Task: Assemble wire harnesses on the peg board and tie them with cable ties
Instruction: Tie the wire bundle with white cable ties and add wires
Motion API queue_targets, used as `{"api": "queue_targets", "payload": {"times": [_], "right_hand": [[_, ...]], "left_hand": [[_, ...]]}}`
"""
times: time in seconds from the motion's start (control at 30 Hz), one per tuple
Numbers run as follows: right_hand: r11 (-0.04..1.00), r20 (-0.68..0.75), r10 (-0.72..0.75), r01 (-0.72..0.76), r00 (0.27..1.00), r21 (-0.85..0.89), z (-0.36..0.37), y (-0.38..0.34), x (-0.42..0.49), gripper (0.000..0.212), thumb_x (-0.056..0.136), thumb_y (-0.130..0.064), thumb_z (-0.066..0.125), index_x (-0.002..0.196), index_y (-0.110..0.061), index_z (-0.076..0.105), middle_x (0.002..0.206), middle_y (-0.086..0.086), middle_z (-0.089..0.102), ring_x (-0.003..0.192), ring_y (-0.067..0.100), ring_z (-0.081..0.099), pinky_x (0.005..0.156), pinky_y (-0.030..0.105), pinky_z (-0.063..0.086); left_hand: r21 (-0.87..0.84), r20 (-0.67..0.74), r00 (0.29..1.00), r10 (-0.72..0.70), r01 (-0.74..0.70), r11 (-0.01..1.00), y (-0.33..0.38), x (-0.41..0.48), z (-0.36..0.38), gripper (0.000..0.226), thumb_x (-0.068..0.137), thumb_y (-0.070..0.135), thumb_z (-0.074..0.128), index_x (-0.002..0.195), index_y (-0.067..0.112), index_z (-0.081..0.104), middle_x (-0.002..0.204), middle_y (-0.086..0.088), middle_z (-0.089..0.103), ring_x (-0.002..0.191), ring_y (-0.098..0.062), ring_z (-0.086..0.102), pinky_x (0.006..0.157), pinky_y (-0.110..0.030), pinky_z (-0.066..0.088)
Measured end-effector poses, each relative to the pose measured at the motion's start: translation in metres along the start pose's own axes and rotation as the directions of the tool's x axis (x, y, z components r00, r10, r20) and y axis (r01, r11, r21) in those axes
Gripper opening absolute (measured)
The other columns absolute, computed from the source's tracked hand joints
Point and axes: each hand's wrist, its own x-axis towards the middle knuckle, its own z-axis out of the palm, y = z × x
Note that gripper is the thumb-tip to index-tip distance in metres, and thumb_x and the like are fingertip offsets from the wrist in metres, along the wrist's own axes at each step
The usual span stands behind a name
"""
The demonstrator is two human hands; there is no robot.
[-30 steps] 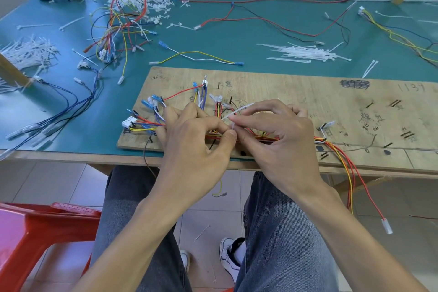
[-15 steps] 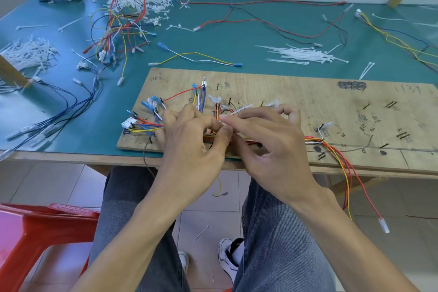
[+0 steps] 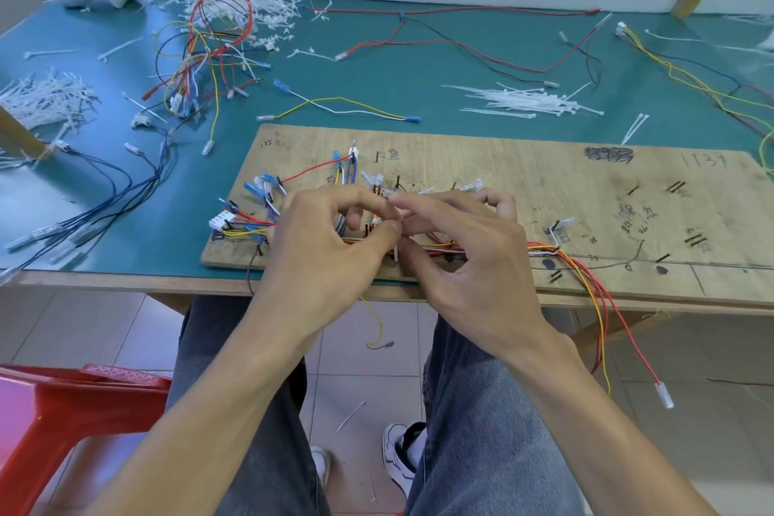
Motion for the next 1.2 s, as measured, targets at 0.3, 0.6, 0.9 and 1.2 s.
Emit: {"api": "queue_targets", "payload": {"times": [0.3,0.6,0.9,1.2], "right_hand": [[0.995,0.020,0.083,-0.083,0.996,0.046,-0.002,-0.004,0.003,0.020,0.087,-0.017,0.082,0.101,-0.029,0.075,0.098,-0.023,0.074,0.103,0.000,0.070,0.095,0.052,0.037],[0.990,0.060,0.131,-0.133,0.990,0.046,-0.005,-0.006,0.005,0.017,0.088,-0.019,0.081,0.097,-0.034,0.081,0.099,-0.020,0.074,0.104,0.004,0.067,0.097,0.048,0.038],[0.963,0.156,0.237,-0.253,0.959,0.096,-0.006,-0.010,0.013,0.007,0.094,-0.040,0.076,0.091,-0.033,0.077,0.094,-0.025,0.071,0.106,0.009,0.065,0.106,0.055,0.037],[0.965,0.274,0.232,-0.257,0.933,0.056,-0.010,-0.007,0.017,0.007,0.089,-0.035,0.078,0.085,-0.030,0.075,0.098,-0.021,0.072,0.110,0.015,0.059,0.103,0.057,0.041]], "left_hand": [[0.165,0.066,0.997,0.051,-0.061,0.984,-0.001,0.023,-0.013,0.010,0.086,0.035,0.084,0.076,0.035,0.081,0.058,0.024,0.057,0.064,0.004,0.053,0.063,-0.020,0.038],[0.153,0.136,0.987,0.083,-0.104,0.983,-0.003,0.032,-0.017,0.014,0.087,0.030,0.084,0.075,0.037,0.080,0.062,0.017,0.062,0.059,0.004,0.049,0.056,-0.009,0.031],[0.046,0.195,0.980,0.047,-0.057,0.997,0.007,0.033,-0.021,0.018,0.087,0.017,0.084,0.077,0.031,0.080,0.046,0.025,0.051,0.048,0.008,0.047,0.050,-0.003,0.032],[0.228,0.095,0.963,0.250,-0.266,0.937,0.015,0.028,-0.019,0.009,0.092,0.027,0.078,0.084,0.031,0.076,0.075,0.029,0.062,0.073,0.000,0.050,0.067,-0.017,0.037]]}}
